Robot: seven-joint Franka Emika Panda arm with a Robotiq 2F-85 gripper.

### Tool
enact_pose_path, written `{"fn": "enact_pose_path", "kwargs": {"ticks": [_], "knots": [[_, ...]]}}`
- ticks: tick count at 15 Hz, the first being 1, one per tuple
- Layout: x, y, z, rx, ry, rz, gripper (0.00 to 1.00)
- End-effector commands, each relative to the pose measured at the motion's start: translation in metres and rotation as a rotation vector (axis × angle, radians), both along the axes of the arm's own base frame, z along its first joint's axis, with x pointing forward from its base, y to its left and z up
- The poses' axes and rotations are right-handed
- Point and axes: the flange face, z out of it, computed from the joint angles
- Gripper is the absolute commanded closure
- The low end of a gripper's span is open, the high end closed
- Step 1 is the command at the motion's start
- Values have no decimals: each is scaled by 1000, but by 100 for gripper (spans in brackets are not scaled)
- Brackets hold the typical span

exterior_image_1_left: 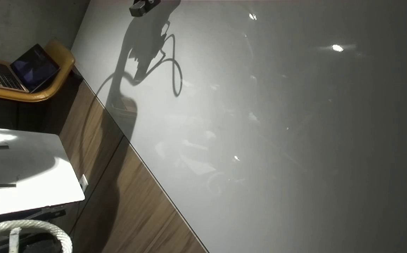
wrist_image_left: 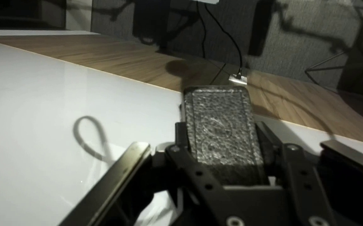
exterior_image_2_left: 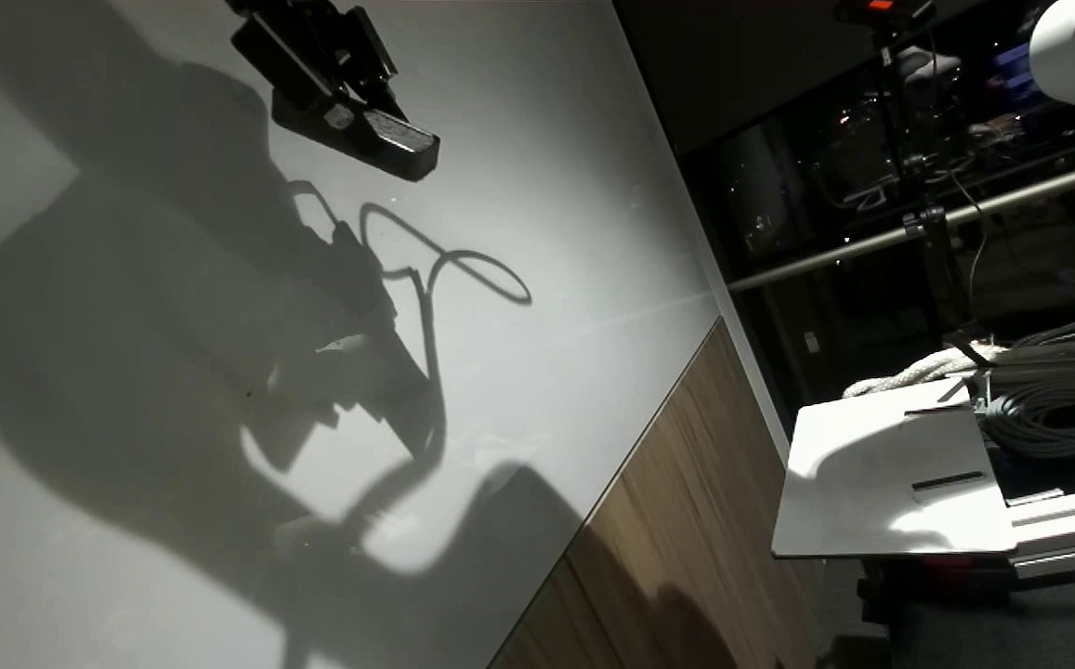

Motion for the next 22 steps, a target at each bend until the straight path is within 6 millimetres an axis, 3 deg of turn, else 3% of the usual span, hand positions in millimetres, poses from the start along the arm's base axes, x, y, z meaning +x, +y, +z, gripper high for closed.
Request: {"fn": "enact_pose_path", "kwargs": {"ticks": [1,8,22], "knots": [[-7,2,22,51,-72,-22,71],[-29,-6,36,80,-33,-128,71],[-102,-17,62,183,199,-335,71]]}}
